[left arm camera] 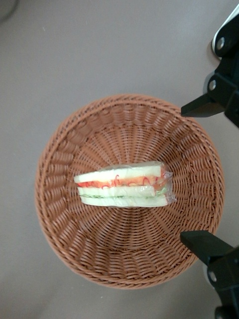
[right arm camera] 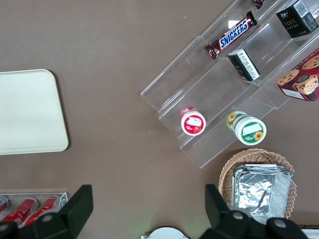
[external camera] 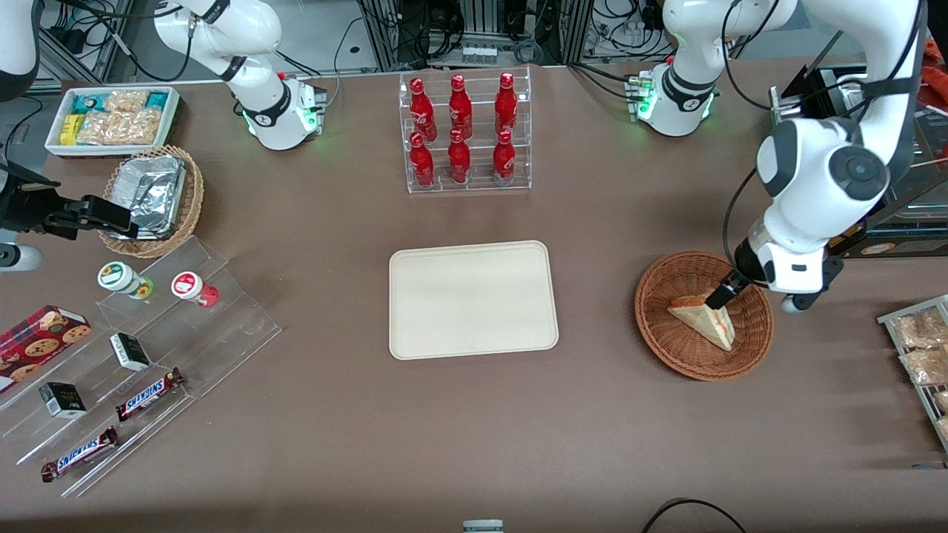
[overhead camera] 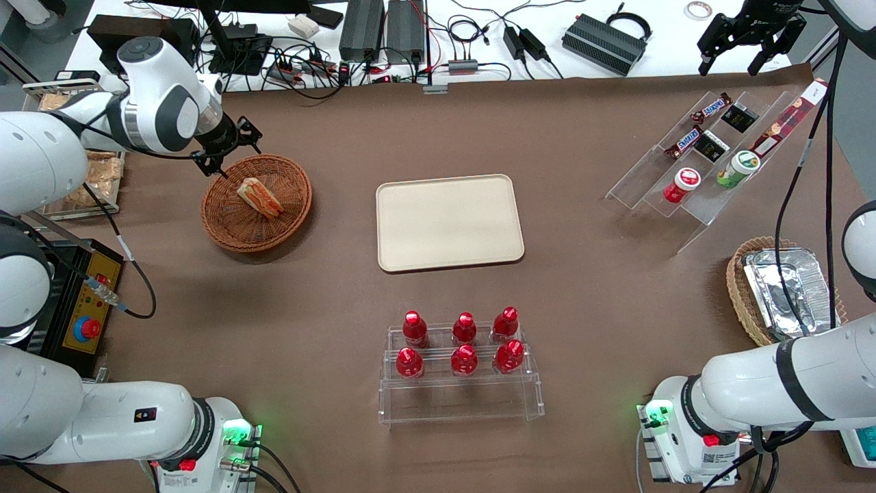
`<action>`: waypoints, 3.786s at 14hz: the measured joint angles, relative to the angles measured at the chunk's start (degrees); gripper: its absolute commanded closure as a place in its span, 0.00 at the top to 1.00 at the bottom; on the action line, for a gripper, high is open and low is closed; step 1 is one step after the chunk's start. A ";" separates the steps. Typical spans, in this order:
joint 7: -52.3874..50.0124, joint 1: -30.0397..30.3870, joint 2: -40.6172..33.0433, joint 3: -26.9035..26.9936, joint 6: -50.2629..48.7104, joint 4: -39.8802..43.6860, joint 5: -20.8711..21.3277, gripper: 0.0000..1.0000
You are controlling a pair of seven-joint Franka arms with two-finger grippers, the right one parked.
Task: Place sandwich from basket to tray
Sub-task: 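Lower the left gripper and close it on the wrapped sandwich, then lift the sandwich and carry it over the cream tray, then lower the sandwich onto the tray and open the left gripper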
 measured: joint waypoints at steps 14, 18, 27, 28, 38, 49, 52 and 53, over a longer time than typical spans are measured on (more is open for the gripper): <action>-0.91 0.30 10.01 0.75 7.27 -1.36 1.04 1.00; -0.97 0.30 12.52 0.78 10.00 -1.34 1.09 0.45; -0.97 0.23 9.54 0.73 -1.31 3.91 6.62 0.13; -0.97 0.19 8.13 -0.42 -5.92 6.15 7.36 0.13; -3.77 -7.45 12.35 -20.45 -25.97 29.36 7.73 0.13; -7.59 -25.71 37.24 -20.03 -11.67 43.24 19.81 0.13; -9.55 -27.17 41.52 -20.03 -9.88 43.68 24.29 0.13; -9.59 -27.37 42.41 -20.02 -9.60 43.96 24.68 0.13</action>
